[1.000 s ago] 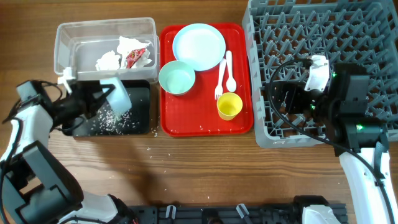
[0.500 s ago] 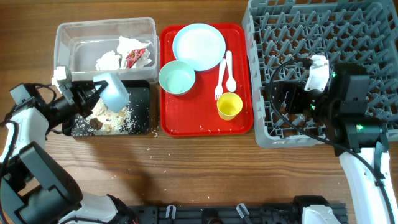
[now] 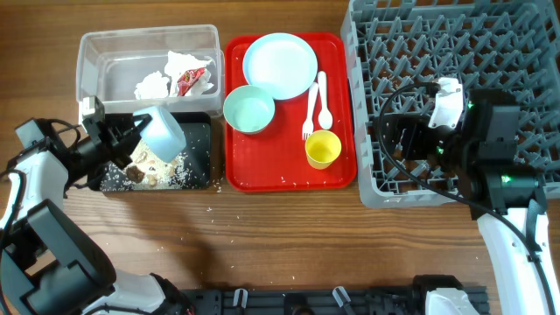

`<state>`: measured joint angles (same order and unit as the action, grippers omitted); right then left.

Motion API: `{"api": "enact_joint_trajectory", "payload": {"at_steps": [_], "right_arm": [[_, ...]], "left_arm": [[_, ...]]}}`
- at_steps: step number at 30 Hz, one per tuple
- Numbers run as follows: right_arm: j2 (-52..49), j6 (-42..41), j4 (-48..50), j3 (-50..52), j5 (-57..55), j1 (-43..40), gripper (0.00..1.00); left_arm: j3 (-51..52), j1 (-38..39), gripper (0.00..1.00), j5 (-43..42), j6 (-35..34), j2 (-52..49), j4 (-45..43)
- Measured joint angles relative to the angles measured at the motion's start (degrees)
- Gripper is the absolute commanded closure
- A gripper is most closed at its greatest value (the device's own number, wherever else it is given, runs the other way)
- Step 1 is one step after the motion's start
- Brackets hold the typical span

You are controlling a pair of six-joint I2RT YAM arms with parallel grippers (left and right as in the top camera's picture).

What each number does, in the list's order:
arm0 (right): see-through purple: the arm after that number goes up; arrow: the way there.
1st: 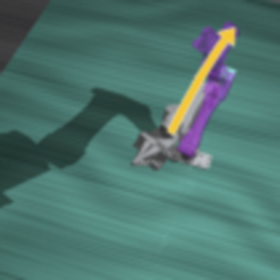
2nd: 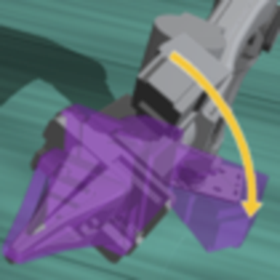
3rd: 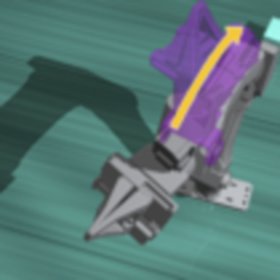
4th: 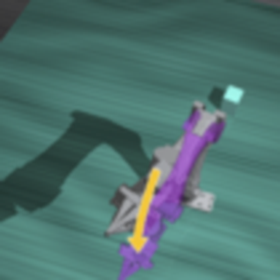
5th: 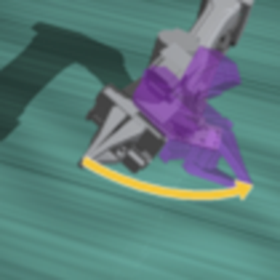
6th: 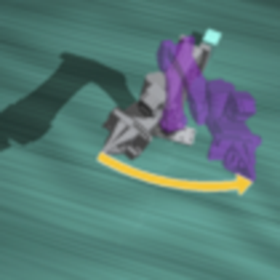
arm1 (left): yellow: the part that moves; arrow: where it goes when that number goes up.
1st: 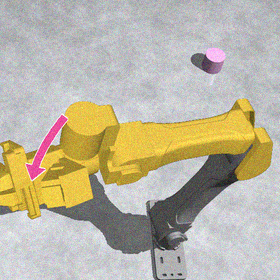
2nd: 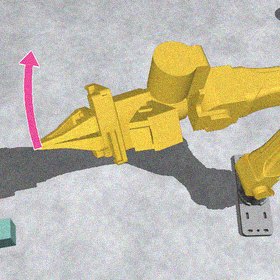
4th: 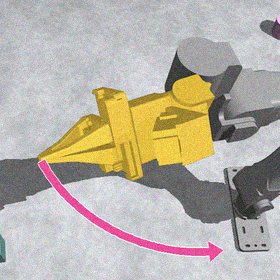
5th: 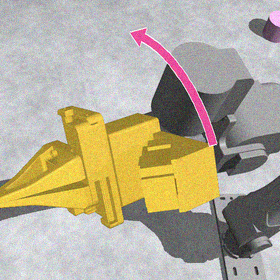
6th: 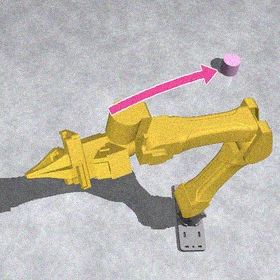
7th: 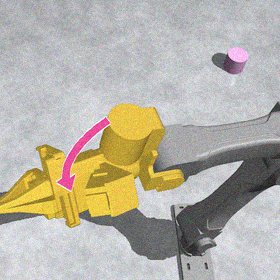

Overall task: Sort waste into correct bins and load items into the dishwasher rack
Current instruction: 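Tip the bowl over the black tray to empty the scraps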

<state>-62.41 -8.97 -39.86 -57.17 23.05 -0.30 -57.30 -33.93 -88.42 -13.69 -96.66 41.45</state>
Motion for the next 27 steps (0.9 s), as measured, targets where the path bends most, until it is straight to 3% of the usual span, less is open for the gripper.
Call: {"api": "enact_joint_trajectory", "payload": {"at_steps": [4,14,24,27], "right_arm": [[0.00,0.00,0.00,0.00,0.02,0.00,0.00],[0.00,0.00,-0.02,0.00,0.00,0.00,0.00],[0.00,0.00,-0.02,0.00,0.02,0.00,0.00],[0.00,0.00,-0.02,0.00,0.02,0.00,0.00]], "left_arm": [[0.11,0.00,0.96,-0.04,-2.05,0.00,-5.07],[0.26,0.31,0.96,0.00,-16.17,0.02,-9.81],[0.33,3.61,0.96,1.90,-17.62,0.22,-17.05],[0.37,5.38,0.96,2.40,-23.65,0.85,-20.48]]}}
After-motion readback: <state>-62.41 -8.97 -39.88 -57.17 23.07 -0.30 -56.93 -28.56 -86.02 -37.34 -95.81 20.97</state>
